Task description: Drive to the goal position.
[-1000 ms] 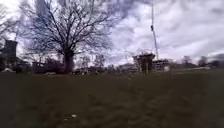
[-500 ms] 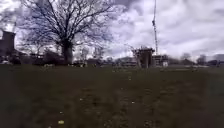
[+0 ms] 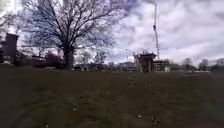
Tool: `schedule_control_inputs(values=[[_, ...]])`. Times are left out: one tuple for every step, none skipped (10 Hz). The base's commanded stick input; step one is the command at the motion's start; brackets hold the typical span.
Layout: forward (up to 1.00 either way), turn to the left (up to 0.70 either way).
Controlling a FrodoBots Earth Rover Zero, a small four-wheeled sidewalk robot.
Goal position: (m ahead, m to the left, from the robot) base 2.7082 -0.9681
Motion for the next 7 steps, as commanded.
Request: schedule_control_inputs(values=[[0.7,0.0],[0.7,0.0],[0.7,0.0],[0.7,0.0],[0.7,0.0],[0.7,0.0],[0.7,0.0]])
